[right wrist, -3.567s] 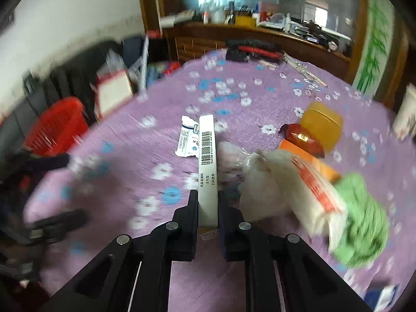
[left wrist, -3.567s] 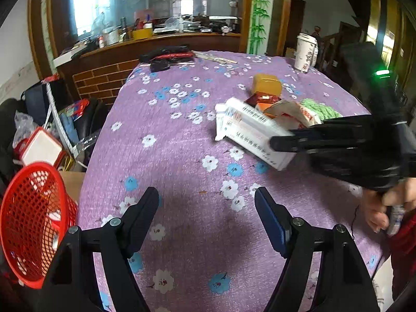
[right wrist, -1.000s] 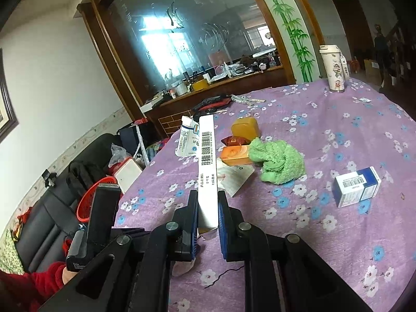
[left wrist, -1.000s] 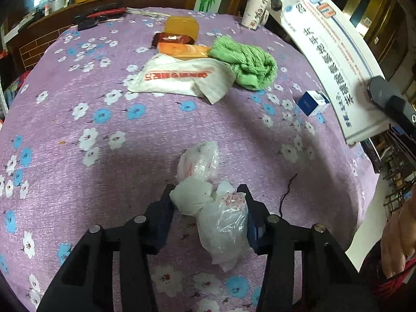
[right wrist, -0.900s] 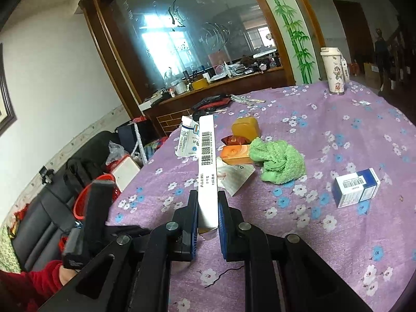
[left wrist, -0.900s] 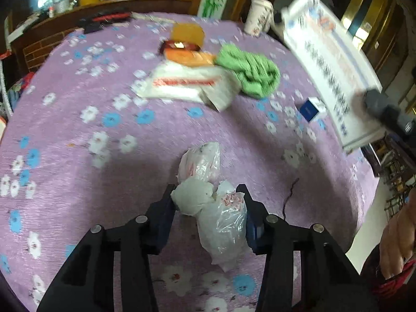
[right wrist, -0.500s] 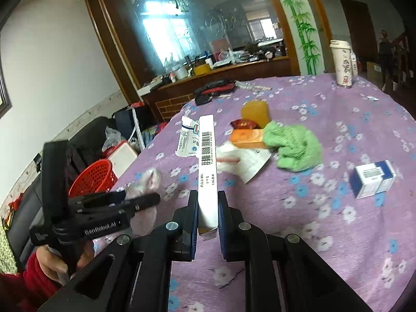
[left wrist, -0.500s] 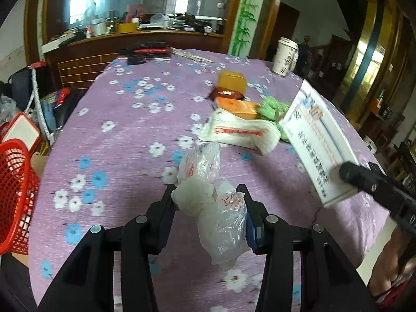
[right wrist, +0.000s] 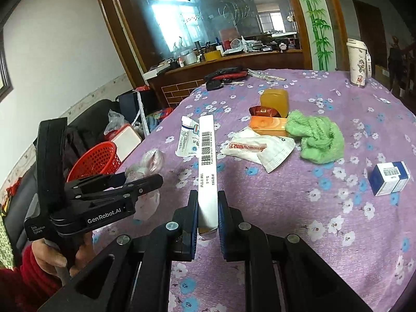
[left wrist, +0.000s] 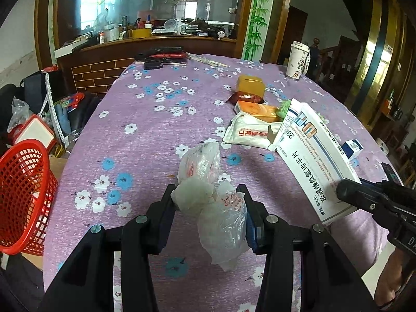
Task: Collect trash
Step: 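Carry the plastic bag and medicine box toward the red wastebasket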
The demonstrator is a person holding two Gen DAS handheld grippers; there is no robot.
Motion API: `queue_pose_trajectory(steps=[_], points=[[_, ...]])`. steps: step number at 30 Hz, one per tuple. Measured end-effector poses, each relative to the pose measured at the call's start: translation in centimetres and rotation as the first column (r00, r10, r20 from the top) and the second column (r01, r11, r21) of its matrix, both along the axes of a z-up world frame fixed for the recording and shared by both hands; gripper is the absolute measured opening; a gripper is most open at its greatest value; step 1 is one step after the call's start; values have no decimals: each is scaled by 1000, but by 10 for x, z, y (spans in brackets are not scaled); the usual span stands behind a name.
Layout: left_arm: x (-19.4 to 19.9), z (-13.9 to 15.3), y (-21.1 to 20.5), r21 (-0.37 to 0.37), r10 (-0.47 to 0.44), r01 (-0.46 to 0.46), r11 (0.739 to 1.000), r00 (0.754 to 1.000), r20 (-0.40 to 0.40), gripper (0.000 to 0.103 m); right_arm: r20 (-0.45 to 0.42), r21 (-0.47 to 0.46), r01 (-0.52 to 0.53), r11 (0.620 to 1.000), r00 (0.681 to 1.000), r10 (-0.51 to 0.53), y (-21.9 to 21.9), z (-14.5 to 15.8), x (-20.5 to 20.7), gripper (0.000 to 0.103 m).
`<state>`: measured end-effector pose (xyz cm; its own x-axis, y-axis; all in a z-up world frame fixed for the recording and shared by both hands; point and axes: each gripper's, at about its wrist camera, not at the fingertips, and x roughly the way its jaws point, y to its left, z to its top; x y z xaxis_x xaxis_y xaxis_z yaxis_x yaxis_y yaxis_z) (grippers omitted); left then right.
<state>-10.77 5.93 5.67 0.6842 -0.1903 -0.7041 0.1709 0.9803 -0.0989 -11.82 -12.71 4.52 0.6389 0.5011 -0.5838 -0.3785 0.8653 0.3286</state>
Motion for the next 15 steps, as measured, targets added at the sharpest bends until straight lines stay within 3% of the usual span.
queue_pose_trajectory(steps=[15], points=[[-3, 0, 9, 28, 23, -23, 999, 1000, 20, 45, -14, -25, -26, 999, 1000, 26, 17, -2, 5, 14]])
